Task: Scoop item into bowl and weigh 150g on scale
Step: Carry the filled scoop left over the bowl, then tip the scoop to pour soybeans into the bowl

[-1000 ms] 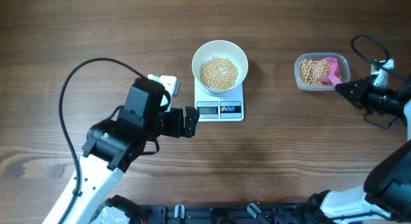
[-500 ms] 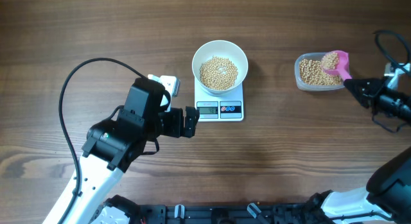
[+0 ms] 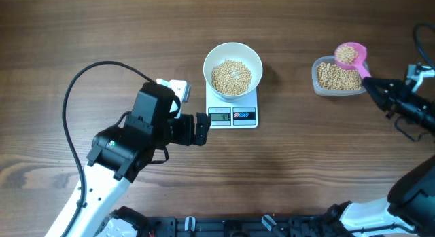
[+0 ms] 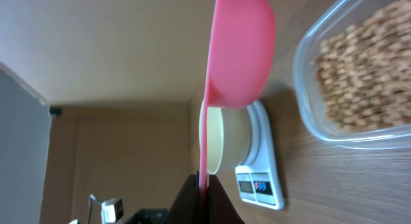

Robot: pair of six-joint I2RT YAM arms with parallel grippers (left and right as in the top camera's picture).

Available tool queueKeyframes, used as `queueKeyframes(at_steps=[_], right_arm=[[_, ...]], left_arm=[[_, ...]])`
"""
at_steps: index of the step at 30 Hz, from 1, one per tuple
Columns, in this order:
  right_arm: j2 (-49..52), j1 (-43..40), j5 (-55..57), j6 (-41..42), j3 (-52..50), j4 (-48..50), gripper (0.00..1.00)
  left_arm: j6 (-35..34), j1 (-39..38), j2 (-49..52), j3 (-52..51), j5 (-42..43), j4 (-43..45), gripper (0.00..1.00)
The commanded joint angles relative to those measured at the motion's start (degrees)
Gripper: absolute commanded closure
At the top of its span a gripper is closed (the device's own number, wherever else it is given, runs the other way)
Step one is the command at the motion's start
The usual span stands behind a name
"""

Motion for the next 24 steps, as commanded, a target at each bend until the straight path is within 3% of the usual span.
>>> queueKeyframes(at_steps=[1,5,8,13,17,24], right_arm=[[-3.0,6.4,-5.7,-0.2,-0.2,0.4,0.96],[-7.3,15.4,-3.7,8.4,0.1,5.8,0.96],[-10.2,23.5,4.9,18.6,0.1,14.3,0.96],[-13.1,35.4,16.9,26.8,0.1,22.7,0.96],[-13.5,45.7,36.2,26.1,0.1,24.2,0.95],[-13.5,55.6,53.4,9.3,0.1,27.1,0.96]], left_arm=[[-0.3,-0.2,0.1,-0.5,-0.8,0.1,0.0],[-0.3,-0.2,0.1,-0.5,-0.8,0.1,0.0],[-0.3,-0.2,0.1,-0.5,-0.8,0.1,0.0],[-0.3,-0.2,0.1,-0.5,-0.8,0.1,0.0],[-0.3,-0.2,0.1,-0.5,-0.8,0.1,0.0],[-0.3,-0.2,0.1,-0.5,-0.8,0.1,0.0]])
